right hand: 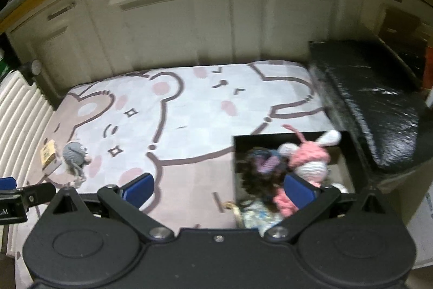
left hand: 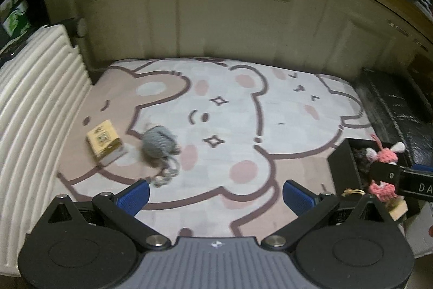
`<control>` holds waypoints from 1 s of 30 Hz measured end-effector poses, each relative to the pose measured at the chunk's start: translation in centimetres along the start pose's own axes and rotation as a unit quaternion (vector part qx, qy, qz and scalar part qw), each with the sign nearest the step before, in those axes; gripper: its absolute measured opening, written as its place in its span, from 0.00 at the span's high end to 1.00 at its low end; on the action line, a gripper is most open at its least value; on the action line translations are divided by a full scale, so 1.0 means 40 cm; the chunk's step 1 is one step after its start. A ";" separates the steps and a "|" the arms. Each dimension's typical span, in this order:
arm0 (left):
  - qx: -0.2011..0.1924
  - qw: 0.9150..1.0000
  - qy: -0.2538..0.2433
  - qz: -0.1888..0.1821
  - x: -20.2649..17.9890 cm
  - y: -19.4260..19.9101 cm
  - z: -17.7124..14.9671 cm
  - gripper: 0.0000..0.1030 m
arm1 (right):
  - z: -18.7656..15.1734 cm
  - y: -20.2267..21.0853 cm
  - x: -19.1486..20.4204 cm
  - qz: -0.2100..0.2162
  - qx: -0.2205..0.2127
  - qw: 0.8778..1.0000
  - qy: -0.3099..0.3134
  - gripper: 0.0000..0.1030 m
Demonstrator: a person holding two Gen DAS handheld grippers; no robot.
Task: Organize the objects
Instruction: 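Lift both tools out of the black box and move over the bed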
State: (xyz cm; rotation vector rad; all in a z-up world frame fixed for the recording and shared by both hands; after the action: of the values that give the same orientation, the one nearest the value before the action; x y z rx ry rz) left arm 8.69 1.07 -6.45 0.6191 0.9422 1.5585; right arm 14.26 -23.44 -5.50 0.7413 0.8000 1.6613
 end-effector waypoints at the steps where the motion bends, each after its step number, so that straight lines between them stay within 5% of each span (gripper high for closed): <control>1: 0.000 1.000 0.003 0.003 0.012 0.001 -0.001 0.00 | 0.000 -0.004 0.013 0.003 0.000 1.000 0.003 0.00; 30: 0.006 0.994 0.075 0.084 0.274 -0.042 -0.022 0.00 | 0.014 -0.119 0.304 0.078 0.000 0.994 0.078 0.00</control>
State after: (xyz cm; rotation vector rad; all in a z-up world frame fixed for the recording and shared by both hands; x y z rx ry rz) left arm 6.65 11.57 -9.53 0.6101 1.0338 1.7700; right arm 14.78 -10.65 -8.19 0.6945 0.8702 1.8766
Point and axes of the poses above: each gripper's, at about its wrist camera, not at the fingertips, and y roughly against the way its jaws point, x to its left, z to its top, the point moved 2 cm from there along -y, roughly the way its jaws point, and after that the axes turned 3 degrees about x, right-handed, at the moved point
